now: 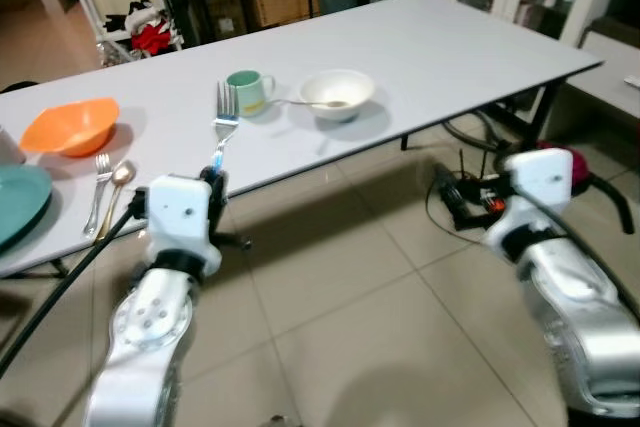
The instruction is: Setting the table
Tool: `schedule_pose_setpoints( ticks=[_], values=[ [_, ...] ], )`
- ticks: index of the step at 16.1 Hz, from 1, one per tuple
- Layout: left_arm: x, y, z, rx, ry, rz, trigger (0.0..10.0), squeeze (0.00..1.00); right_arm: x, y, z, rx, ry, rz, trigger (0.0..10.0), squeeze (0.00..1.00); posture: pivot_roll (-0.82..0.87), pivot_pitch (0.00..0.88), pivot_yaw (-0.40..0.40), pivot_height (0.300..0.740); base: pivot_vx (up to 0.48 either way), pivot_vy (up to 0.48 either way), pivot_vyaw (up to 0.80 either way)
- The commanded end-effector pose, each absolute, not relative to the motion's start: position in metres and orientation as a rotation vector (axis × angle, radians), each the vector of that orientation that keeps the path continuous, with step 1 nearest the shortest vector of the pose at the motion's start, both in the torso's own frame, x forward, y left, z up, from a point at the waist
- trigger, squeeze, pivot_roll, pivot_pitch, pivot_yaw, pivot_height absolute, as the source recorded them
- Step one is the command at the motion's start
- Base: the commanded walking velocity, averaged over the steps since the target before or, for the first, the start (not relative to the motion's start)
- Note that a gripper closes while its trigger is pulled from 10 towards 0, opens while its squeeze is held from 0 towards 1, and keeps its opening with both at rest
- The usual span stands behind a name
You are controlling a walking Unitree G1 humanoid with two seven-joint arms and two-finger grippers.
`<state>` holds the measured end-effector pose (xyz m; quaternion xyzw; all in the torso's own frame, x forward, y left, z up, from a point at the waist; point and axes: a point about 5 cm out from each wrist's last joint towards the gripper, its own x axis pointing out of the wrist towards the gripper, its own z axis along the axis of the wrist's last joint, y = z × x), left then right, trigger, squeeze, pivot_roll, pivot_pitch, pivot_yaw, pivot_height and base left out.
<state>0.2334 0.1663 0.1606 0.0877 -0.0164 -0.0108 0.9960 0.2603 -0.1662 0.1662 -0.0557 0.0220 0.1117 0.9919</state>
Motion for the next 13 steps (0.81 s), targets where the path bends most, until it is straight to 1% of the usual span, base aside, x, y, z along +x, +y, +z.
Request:
schedule_pose_setpoints(
  ticks=[1,13],
  values=[
    [0.236,0.1646,0.1619,0.174,-0.039,-0.027,10.0,0.0,0.2614,-0.172,0.1702,-0.131,0.031,0.213,10.0,0.0,-0.13,0.0,0.088,0.74,0.375,0.0,0.0],
    [0.2454,0.1629,0.166,0.184,-0.055,-0.046,10.0,0.0,0.2647,-0.1713,0.1718,-0.141,0.016,0.243,10.0,0.0,-0.13,0.0,0.092,0.74,0.379,0.0,0.0]
  ],
)
